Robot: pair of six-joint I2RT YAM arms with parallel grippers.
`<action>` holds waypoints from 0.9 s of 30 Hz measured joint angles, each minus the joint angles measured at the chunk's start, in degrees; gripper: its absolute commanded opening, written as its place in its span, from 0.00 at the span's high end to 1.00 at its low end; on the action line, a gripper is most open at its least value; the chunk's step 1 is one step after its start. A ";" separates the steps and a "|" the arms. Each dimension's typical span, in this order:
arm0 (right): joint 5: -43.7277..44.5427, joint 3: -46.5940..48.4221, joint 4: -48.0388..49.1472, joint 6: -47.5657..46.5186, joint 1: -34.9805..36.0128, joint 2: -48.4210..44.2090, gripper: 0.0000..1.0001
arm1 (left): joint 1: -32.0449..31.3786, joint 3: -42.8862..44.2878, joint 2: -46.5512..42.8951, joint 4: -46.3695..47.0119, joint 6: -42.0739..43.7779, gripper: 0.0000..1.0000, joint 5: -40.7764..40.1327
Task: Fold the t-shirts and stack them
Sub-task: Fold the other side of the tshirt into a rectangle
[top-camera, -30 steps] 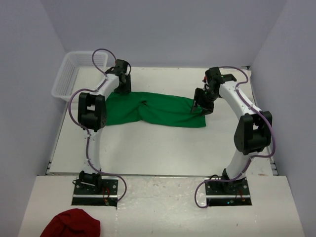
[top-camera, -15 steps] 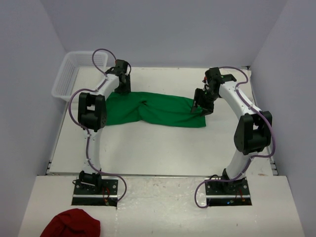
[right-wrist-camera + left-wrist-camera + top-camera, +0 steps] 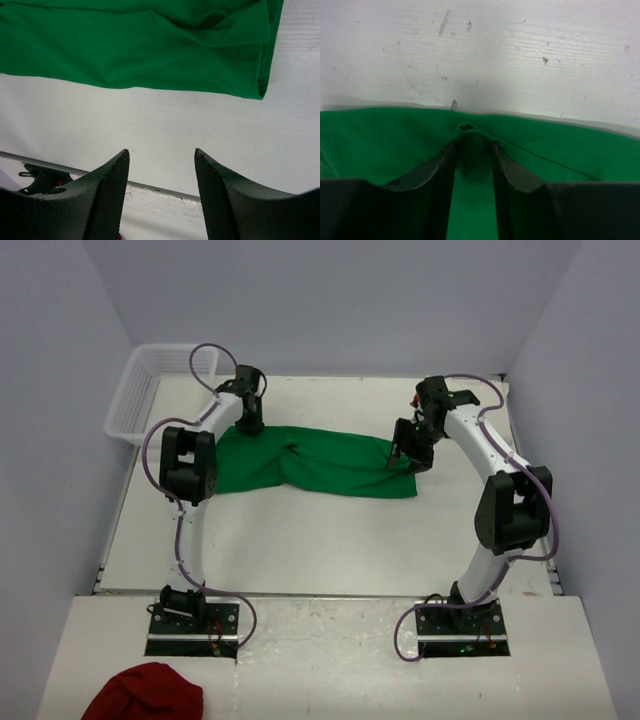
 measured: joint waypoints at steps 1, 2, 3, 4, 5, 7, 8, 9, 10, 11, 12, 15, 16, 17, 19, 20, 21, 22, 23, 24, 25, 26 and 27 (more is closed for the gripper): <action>0.00 0.00 0.00 0.00 0.00 -0.07 0.43 | 0.00 -0.15 0.00 0.17 -0.11 0.70 0.00; 0.00 0.00 0.00 0.00 0.00 -0.11 0.44 | 0.00 -0.46 -0.02 0.59 -0.11 0.71 -0.02; 0.00 -0.02 0.00 0.00 0.00 -0.17 0.44 | -0.02 -0.92 -0.28 1.18 -0.11 0.77 -0.02; -0.02 -0.11 0.04 0.00 0.00 -0.24 0.44 | -0.04 -1.53 -0.59 1.73 -0.13 0.77 -0.09; -0.04 -0.24 0.04 0.02 0.00 -0.28 0.43 | -0.04 -2.08 -0.87 2.23 -0.15 0.77 -0.24; -0.26 -0.52 0.04 0.02 0.00 -0.28 0.44 | -0.04 -3.26 -1.57 3.06 -0.13 0.77 -0.52; -0.42 -0.76 0.11 0.02 0.02 -0.28 0.44 | -0.04 -3.72 -1.86 3.28 -0.15 0.77 -0.66; -0.68 -1.01 0.13 0.02 0.02 -0.28 0.43 | -0.07 -4.13 -2.12 3.34 -0.13 0.76 -0.81; -0.94 -1.25 0.13 0.02 0.02 -0.28 0.43 | -0.09 -4.46 -2.40 3.41 -0.13 0.74 -1.01; -1.18 -1.46 0.13 0.04 0.02 -0.28 0.43 | -0.11 -4.66 -2.62 3.30 -0.11 0.72 -1.20; -1.31 -1.62 0.15 0.07 0.02 -0.28 0.44 | -0.15 -4.72 -2.73 3.23 -0.09 0.71 -1.44; -1.49 -1.75 0.31 0.17 0.00 -0.31 0.43 | -0.24 -4.98 -3.19 3.17 -0.09 0.67 -2.36; -1.51 -1.81 0.35 0.20 0.00 -0.31 0.43 | -0.31 -5.01 -3.34 2.97 -0.09 0.67 -2.78; -1.53 -1.86 0.37 0.22 0.02 -0.31 0.43 | -0.42 -5.07 -3.43 2.86 -0.09 0.67 -3.37; -1.57 -1.95 0.44 0.26 0.00 -0.28 0.43 | -0.66 -5.57 -3.76 2.82 -0.09 0.67 -4.15; -1.62 -1.97 0.46 0.28 0.02 -0.28 0.44 | -0.79 -5.88 -3.91 2.80 -0.09 0.67 -4.55; -1.70 -1.99 0.46 0.28 0.02 -0.28 0.43 | -0.94 -6.29 -4.13 2.84 -0.09 0.67 -5.01; -1.73 -2.01 0.48 0.33 0.00 -0.28 0.44 | -1.11 -6.60 -4.31 2.71 -0.09 0.68 -5.29; -1.73 -2.03 0.46 0.33 0.02 -0.28 0.43 | -1.25 -6.88 -4.46 2.69 -0.09 0.68 -5.57; -1.77 -2.03 0.46 0.35 0.00 -0.28 0.44 | -1.42 -7.26 -4.68 2.80 -0.09 0.68 -5.86; -1.79 -2.03 0.48 0.35 0.00 -0.28 0.44 | -1.57 -7.61 -4.90 2.73 -0.09 0.68 -6.21; -1.84 -2.03 0.48 0.35 0.00 -0.28 0.43 | -1.77 -7.98 -5.16 2.84 -0.09 0.68 -6.49; -1.90 -2.03 0.48 0.35 0.00 -0.31 0.43 | -1.90 -8.31 -5.42 2.86 -0.09 0.68 -6.75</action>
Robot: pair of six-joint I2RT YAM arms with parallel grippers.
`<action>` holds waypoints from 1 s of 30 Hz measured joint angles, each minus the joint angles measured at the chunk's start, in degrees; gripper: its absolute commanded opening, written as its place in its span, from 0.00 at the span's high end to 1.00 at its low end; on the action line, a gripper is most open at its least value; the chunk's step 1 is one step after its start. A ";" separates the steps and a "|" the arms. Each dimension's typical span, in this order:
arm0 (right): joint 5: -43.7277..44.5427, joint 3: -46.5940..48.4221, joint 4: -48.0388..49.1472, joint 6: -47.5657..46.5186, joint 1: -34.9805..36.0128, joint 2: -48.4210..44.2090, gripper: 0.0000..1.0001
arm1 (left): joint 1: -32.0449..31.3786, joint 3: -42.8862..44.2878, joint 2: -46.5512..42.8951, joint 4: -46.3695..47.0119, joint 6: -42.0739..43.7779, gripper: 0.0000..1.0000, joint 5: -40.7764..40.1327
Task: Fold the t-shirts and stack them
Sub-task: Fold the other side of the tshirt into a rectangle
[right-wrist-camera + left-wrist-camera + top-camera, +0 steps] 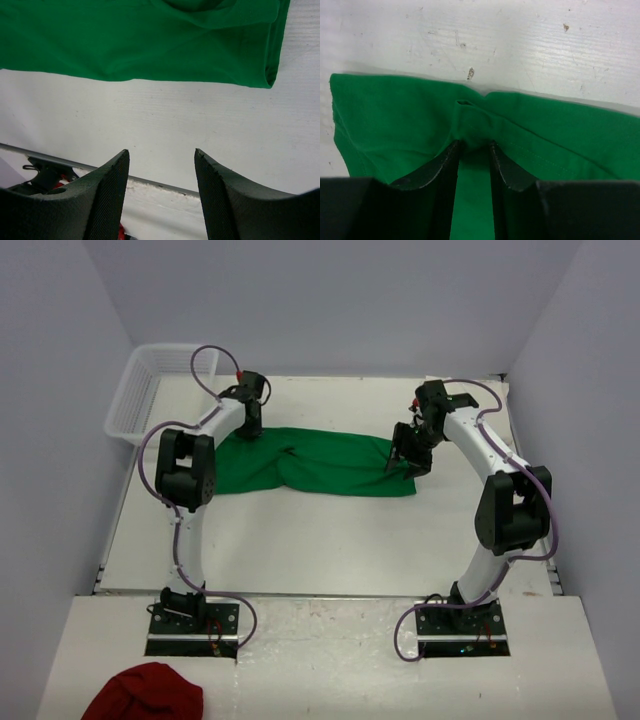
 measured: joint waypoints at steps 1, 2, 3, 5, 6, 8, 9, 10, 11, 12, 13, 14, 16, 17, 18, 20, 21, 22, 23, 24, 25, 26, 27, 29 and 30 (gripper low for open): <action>-0.02 0.00 0.00 0.00 0.00 0.00 0.43 | -0.13 -0.22 -0.20 -0.07 0.00 0.69 -0.13; -0.07 0.00 0.00 0.00 0.00 0.02 0.43 | -0.28 -0.48 -0.39 0.07 0.00 0.70 -0.35; -0.13 0.00 0.00 0.00 0.00 0.02 0.43 | -0.39 -0.68 -0.55 0.09 -0.02 0.71 -0.50; -0.48 0.00 -0.02 0.00 0.00 0.02 0.43 | -0.52 -0.90 -0.76 0.09 -0.02 0.76 -0.79; -0.59 0.00 -0.02 0.00 0.02 0.02 0.43 | -0.61 -0.90 -0.79 0.11 -0.07 0.77 -0.90; -0.76 0.00 -0.02 0.00 0.00 0.02 0.43 | -0.68 -0.90 -0.79 0.11 -0.02 0.79 -1.18; -0.83 0.00 -0.02 -0.02 0.00 0.02 0.43 | -0.70 -0.90 -0.81 0.13 -0.02 0.81 -1.36; -0.85 0.00 -0.02 -0.02 0.00 0.02 0.43 | -0.70 -0.90 -0.81 0.13 -0.02 0.85 -1.42; -0.85 0.00 -0.02 0.00 0.00 0.02 0.43 | -0.72 -0.90 -0.81 0.15 -0.04 0.86 -1.53; -0.85 0.00 -0.02 0.00 0.00 0.02 0.43 | -0.72 -0.90 -0.81 0.15 -0.02 0.87 -1.64; -0.87 -0.07 0.00 0.00 0.02 0.02 0.43 | -0.72 -0.90 -0.81 0.15 0.00 0.93 -1.77; -0.87 -0.17 0.00 0.00 0.02 0.02 0.43 | -0.72 -0.90 -0.81 0.15 -0.04 1.00 -1.84; -0.90 -0.42 -0.02 0.00 0.00 0.02 0.43 | -0.72 -0.90 -0.81 0.15 -0.02 1.00 -2.25; -0.90 -0.52 -0.02 0.00 0.00 0.02 0.43 | -0.72 -0.90 -0.81 0.15 0.00 1.00 -2.47; -0.90 -0.61 -0.02 0.00 0.00 0.02 0.43 | -0.72 -0.90 -0.81 0.15 0.00 1.00 -2.80; -0.90 -0.92 0.00 0.00 0.02 0.02 0.43 | -0.72 -0.90 -0.81 0.15 -0.04 1.00 -3.48; -0.90 -1.07 0.00 0.00 0.00 0.02 0.43 | -0.72 -0.90 -0.83 0.15 -0.07 1.00 -3.85; -0.92 -1.18 0.00 0.00 0.02 0.02 0.43 | -0.72 -0.90 -0.83 0.15 -0.11 1.00 -4.52; -0.92 -1.22 -0.02 0.00 0.00 0.02 0.43 | -0.74 -1.01 -0.96 0.17 -0.13 1.00 -5.03; -0.92 -1.22 0.00 0.00 0.02 0.02 0.43 | -0.74 -1.38 -1.27 0.44 -0.11 1.00 -5.51; -0.92 -1.22 0.00 0.00 0.02 0.02 0.43 | -0.76 -2.08 -1.88 0.79 -0.13 1.00 -6.05; -0.92 -1.22 0.00 0.00 0.00 0.02 0.43 | -0.76 -2.80 -2.51 1.03 -0.13 1.00 -6.47; -0.94 -1.22 0.00 0.00 0.02 0.02 0.43 | -0.76 -3.56 -3.34 1.31 -0.13 1.00 -7.02; -0.98 -1.22 0.00 0.00 0.00 0.02 0.43 | -0.76 -4.94 -5.01 1.95 -0.11 1.00 -7.78; -1.03 -1.22 0.00 0.00 0.02 0.02 0.43 | -0.76 -5.75 -6.03 2.56 -0.13 1.00 -8.17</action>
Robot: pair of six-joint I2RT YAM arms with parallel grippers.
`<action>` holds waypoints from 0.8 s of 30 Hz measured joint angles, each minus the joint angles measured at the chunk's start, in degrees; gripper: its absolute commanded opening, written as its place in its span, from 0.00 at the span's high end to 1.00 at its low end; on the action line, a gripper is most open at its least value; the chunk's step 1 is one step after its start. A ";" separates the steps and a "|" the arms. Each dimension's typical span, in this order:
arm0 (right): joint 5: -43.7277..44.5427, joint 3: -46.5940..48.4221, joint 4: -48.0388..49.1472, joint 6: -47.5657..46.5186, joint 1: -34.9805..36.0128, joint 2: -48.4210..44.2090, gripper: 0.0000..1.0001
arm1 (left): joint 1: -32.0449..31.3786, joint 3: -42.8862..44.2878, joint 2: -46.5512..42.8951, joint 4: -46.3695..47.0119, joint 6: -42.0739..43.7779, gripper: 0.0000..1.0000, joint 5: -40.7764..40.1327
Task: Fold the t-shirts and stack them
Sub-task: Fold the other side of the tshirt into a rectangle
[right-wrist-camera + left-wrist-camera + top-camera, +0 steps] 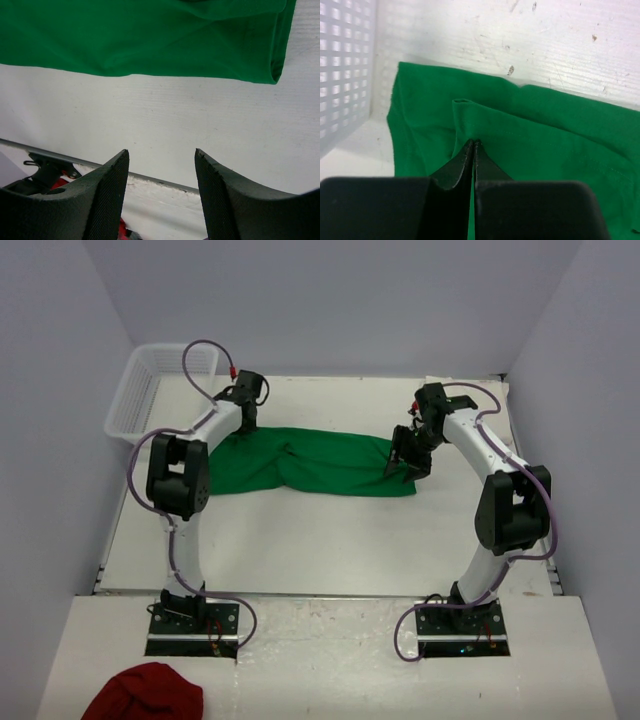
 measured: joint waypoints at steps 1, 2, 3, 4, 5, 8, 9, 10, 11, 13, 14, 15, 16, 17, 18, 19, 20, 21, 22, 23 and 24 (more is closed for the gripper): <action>-0.04 0.00 0.00 0.00 -0.02 0.00 0.43 | 0.00 -0.59 -0.85 0.42 0.02 1.00 -0.37; -0.07 0.00 0.00 0.00 -0.02 0.00 0.43 | 0.00 -0.96 -1.64 0.70 0.02 1.00 -0.79; -0.07 0.00 0.02 0.02 -0.02 0.00 0.43 | 0.00 -1.05 -2.14 1.05 0.02 1.00 -1.11; -0.09 0.00 0.02 0.00 0.00 0.00 0.43 | 0.00 -1.07 -2.47 1.64 0.04 1.00 -1.44; -0.09 0.00 0.00 0.02 0.00 0.00 0.43 | 0.00 -1.07 -2.64 2.19 0.07 1.00 -1.77; -0.09 0.00 0.00 0.00 0.00 0.00 0.43 | 0.00 -1.03 -2.45 2.58 0.11 1.00 -2.47; -0.07 0.00 -0.04 0.00 0.00 0.00 0.43 | 0.00 -0.94 -2.27 2.56 0.09 1.00 -2.67; -0.07 0.00 -0.07 -0.02 0.00 0.00 0.43 | 0.00 -0.74 -1.95 2.49 0.09 1.00 -2.82; -0.07 0.00 -0.09 -0.02 0.00 0.00 0.43 | 0.00 -0.44 -1.57 2.47 0.09 1.00 -2.99; -0.07 0.00 -0.24 -0.02 0.00 0.00 0.43 | 0.00 0.59 -0.46 2.29 0.13 0.88 -3.39; -0.07 0.00 -0.31 -0.02 0.00 0.00 0.43 | 0.02 1.14 0.09 2.21 0.17 0.81 -3.58; -0.07 0.00 -0.35 -0.02 0.00 -0.02 0.43 | 0.02 2.01 0.92 1.75 0.15 0.78 -3.96; -0.07 0.00 -0.39 -0.02 0.00 -0.02 0.43 | 0.04 2.86 1.75 1.44 -0.02 0.78 -4.37; -0.07 0.00 -0.44 -0.02 0.00 -0.02 0.43 | 0.07 3.45 2.45 1.25 -0.17 0.77 -4.87; -0.07 0.00 -0.46 -0.02 0.00 -0.02 0.43 | 0.07 3.89 3.08 0.90 -0.39 0.76 -5.53; -0.04 0.00 -0.50 -0.02 0.00 -0.02 0.43 | 0.09 4.20 3.50 0.28 -0.59 0.75 -6.10; -0.07 0.02 -0.50 -0.02 0.00 -0.02 0.43 | 0.11 4.37 3.87 -0.48 -1.05 0.74 -6.97; -0.04 0.02 -0.52 -0.02 0.00 -0.02 0.43 | 0.17 4.59 4.15 -1.31 -1.51 0.70 -7.69; -0.07 0.07 -0.55 -0.02 0.00 -0.02 0.42 | 0.24 4.68 4.28 -2.10 -1.86 0.69 -8.41; -0.04 0.09 -0.55 -0.02 0.00 -0.02 0.42 | 0.33 4.68 4.31 -2.80 -2.16 0.68 -9.07; -0.02 0.20 -0.66 -0.02 0.00 -0.02 0.42 | 0.42 4.63 4.26 -3.23 -2.51 0.66 -9.99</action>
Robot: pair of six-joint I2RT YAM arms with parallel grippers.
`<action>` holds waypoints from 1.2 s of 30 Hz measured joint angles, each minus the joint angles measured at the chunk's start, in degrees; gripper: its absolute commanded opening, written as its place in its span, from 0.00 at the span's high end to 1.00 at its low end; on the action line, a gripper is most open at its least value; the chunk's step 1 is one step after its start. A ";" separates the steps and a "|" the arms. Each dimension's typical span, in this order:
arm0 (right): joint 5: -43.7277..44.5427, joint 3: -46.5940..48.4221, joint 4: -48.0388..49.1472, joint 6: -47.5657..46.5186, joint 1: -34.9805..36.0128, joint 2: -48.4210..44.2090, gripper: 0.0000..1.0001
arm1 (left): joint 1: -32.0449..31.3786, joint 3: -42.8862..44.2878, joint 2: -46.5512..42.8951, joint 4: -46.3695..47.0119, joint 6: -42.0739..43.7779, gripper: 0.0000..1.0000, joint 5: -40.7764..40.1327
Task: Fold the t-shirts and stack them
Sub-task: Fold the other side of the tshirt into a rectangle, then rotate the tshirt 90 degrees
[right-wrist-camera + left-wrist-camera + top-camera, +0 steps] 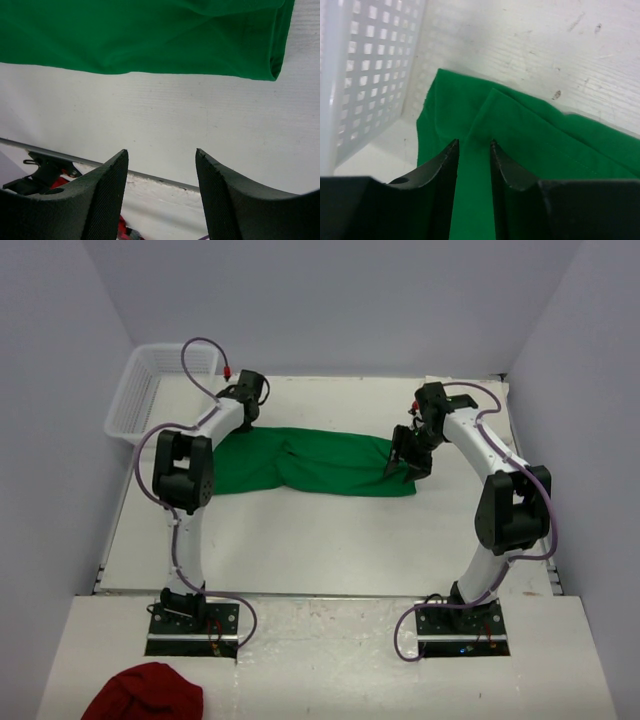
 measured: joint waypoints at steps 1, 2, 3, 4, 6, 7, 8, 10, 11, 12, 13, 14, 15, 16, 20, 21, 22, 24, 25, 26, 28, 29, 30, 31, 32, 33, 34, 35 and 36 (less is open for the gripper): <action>0.09 0.20 -0.15 0.00 0.00 0.00 0.42 | 0.04 -0.24 -0.26 0.13 -0.09 0.66 -0.68; 0.22 0.44 -0.28 -0.02 0.00 0.00 0.42 | 0.09 -1.05 -0.85 0.55 -0.42 0.65 -1.36; 0.28 0.70 -0.37 -0.04 0.00 0.00 0.42 | 0.09 -2.23 -1.84 0.81 -0.57 0.64 -1.90; 0.50 1.16 -0.61 -0.11 0.00 0.02 0.42 | 0.07 -3.63 -3.13 0.74 -0.74 0.65 -2.27; 1.16 2.19 -0.94 -0.33 0.00 0.09 0.55 | -0.20 -5.38 -5.95 0.33 -1.05 0.66 -2.49; 1.70 2.84 -0.98 -0.48 0.00 0.15 0.69 | -0.39 -5.55 -7.15 -0.02 -1.22 0.69 -2.47; 2.10 3.56 -1.31 -0.70 0.00 0.44 1.00 | -0.61 -5.53 -8.35 -0.17 -1.57 0.77 -2.21; 3.74 6.80 -2.21 -1.25 0.02 2.19 1.00 | -1.29 -4.63 -10.54 -1.53 -3.08 0.92 -0.50; 4.33 8.24 -2.14 -1.33 0.07 3.23 1.00 | -1.64 -3.78 -10.97 -2.40 -3.82 1.00 0.92; 5.01 10.01 -2.12 -1.55 0.09 4.74 1.00 | -1.95 -2.93 -11.17 -3.23 -4.39 1.00 2.67; 5.46 11.72 -1.92 -1.77 0.11 6.36 1.00 | -2.23 -2.29 -11.19 -3.87 -5.11 1.00 4.85; 6.27 13.11 -1.75 -1.90 0.20 7.96 1.00 | -2.51 -2.12 -11.19 -4.48 -5.62 1.00 7.15; 6.80 14.29 -1.31 -2.10 0.26 9.62 1.00 | -2.78 -2.12 -11.19 -5.33 -6.16 1.00 9.46; 7.48 15.23 -0.85 -2.32 0.44 11.17 1.00 | -3.06 -2.23 -11.15 -6.16 -6.58 1.00 11.26; 9.75 16.17 2.10 -3.17 1.68 16.02 1.00 | -3.74 -3.41 -11.10 -7.39 -7.52 1.00 18.60; 10.29 16.17 2.73 -3.41 2.10 16.90 1.00 | -3.82 -3.50 -10.86 -7.48 -7.54 1.00 19.82; 10.64 16.17 3.41 -3.61 2.38 17.46 1.00 | -3.87 -3.48 -10.54 -7.43 -7.56 1.00 20.98; 10.69 16.04 5.09 -4.15 2.93 18.16 1.00 | -3.85 -3.06 -9.49 -7.67 -7.63 1.00 22.86; 10.71 15.72 6.21 -4.39 3.13 18.16 1.00 | -3.82 -2.60 -8.74 -7.98 -7.91 1.00 23.47; 10.67 15.45 7.30 -4.68 3.28 18.16 1.00 | -3.82 -1.92 -7.85 -8.59 -8.02 1.00 24.06; 10.32 14.53 10.29 -5.22 3.39 18.08 1.00 | -3.82 -0.94 -6.45 -9.27 -8.28 1.00 24.63; 10.01 13.94 11.61 -5.42 3.41 18.08 1.00 | -3.82 -0.52 -5.86 -9.70 -8.48 1.00 24.70; 9.57 13.33 12.81 -5.62 3.41 18.08 1.00 | -3.80 -0.20 -5.42 -10.14 -8.68 1.00 24.68; 9.11 12.94 13.49 -5.79 3.41 18.08 1.00 | -3.74 0.22 -4.94 -10.71 -9.01 1.00 24.59; 8.81 12.74 13.99 -5.92 3.43 18.10 1.00 | -3.67 0.61 -4.59 -11.23 -9.29 1.00 24.44; 8.37 12.68 14.47 -6.01 3.43 18.10 1.00 | -3.54 0.94 -4.22 -11.69 -9.66 1.00 24.37; 7.93 12.68 14.88 -6.10 3.43 18.10 1.00 | -3.34 1.20 -3.93 -12.13 -10.03 1.00 24.35; 7.63 12.68 15.26 -6.25 3.43 18.10 1.00 | -3.08 1.42 -3.61 -12.50 -10.45 1.00 24.26; 7.45 12.81 15.43 -6.40 3.48 18.18 1.00 | -2.82 1.51 -3.30 -12.81 -10.93 1.00 24.20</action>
